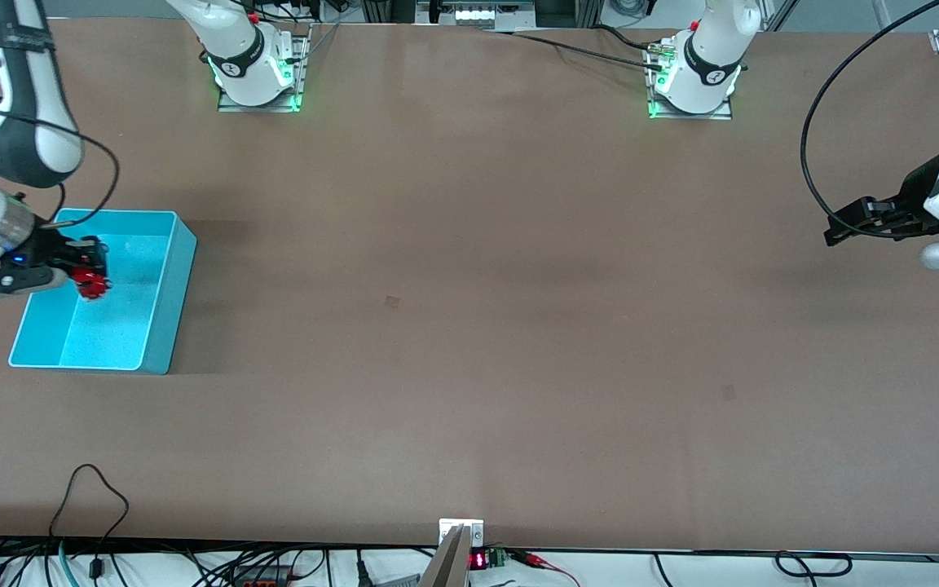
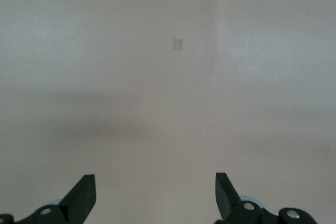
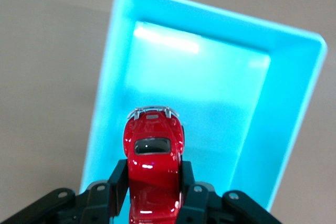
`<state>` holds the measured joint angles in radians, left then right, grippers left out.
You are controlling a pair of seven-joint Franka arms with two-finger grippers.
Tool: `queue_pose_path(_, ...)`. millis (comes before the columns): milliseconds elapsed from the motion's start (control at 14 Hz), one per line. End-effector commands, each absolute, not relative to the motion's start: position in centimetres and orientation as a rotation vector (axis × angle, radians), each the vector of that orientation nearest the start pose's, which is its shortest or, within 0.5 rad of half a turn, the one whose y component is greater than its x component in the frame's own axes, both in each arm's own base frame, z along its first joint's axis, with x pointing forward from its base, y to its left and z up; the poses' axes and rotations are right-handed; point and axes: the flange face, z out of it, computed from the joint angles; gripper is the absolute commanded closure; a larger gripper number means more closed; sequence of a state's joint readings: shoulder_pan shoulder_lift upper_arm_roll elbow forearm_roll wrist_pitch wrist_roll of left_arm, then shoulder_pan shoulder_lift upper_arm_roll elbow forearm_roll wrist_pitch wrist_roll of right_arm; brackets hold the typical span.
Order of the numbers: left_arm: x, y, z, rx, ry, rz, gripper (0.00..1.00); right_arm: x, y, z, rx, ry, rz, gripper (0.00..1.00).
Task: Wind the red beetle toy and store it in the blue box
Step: 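Open the right gripper and raise it out of the box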
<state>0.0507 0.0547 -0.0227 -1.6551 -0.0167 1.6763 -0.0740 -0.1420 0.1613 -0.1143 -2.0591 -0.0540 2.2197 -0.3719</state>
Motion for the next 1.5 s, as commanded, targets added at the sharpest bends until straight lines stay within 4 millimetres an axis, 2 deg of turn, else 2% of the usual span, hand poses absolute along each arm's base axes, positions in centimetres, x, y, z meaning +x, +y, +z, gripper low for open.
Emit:
queue_pose_path(0, 56.9, 1.7, 56.8, -3.155, -0.141, 0.056, 0.0, 56.5, -14.6, 31.7, -3.202, 0.016, 0.11, 0.98)
queue_pose_path(71, 57.0, 1.7, 56.8, -3.155, -0.141, 0.054, 0.0, 56.5, -15.7, 30.0, -3.217, 0.082, 0.104, 0.98)
queue_pose_path(214, 57.0, 1.3, 56.9, -3.14, -0.121, 0.046, 0.0, 56.4, -16.5, 25.7, -3.223, 0.122, 0.145, 0.98)
queue_pose_path(357, 56.8, 0.8, 57.3, -3.13, -0.104, 0.033, 0.0, 56.5, -16.5, 24.0, -3.228, 0.117, 0.144, 0.94)
queue_pose_path(429, 56.8, 0.9, 57.4, -3.13, -0.106, 0.031, 0.0, 56.5, -16.6, 23.6, -3.227, 0.123, 0.148, 0.72)
queue_pose_path(500, 56.8, 0.9, 57.4, -3.13, -0.109, 0.031, 0.0, 56.6, -16.5, 23.5, -3.228, 0.121, 0.138, 0.41)
queue_pose_path(571, 56.8, 1.0, 57.4, -3.131, -0.111, 0.031, 0.0, 56.5, -16.4, 24.1, -3.228, 0.119, 0.135, 0.23)
queue_pose_path(643, 56.8, 0.9, 57.4, -3.131, -0.109, 0.036, 0.0, 56.7, -16.5, 25.2, -3.23, 0.121, 0.108, 0.0)
queue_pose_path(857, 56.6, 1.0, 57.3, -3.132, -0.112, 0.048, 0.0, 57.0, -16.1, 30.4, -3.231, 0.078, 0.048, 0.0)
queue_pose_path(929, 56.6, 1.0, 57.3, -3.132, -0.112, 0.048, 0.0, 57.6, -14.9, 33.5, -3.224, 0.052, 0.035, 0.0)
queue_pose_path(1071, 56.7, 0.9, 57.3, -3.132, -0.109, 0.045, 0.0, 58.5, -13.5, 41.3, -3.216, 0.025, 0.01, 0.0)
queue_pose_path(1286, 56.6, 1.1, 57.3, -3.132, -0.114, 0.05, 0.0, 59.0, -9.7, 52.6, -3.2, -0.037, 0.09, 0.0)
queue_pose_path(1429, 56.7, 1.1, 57.4, -3.131, -0.114, 0.038, 0.0, 58.4, -6.8, 57.1, -3.188, -0.105, 0.127, 0.0)
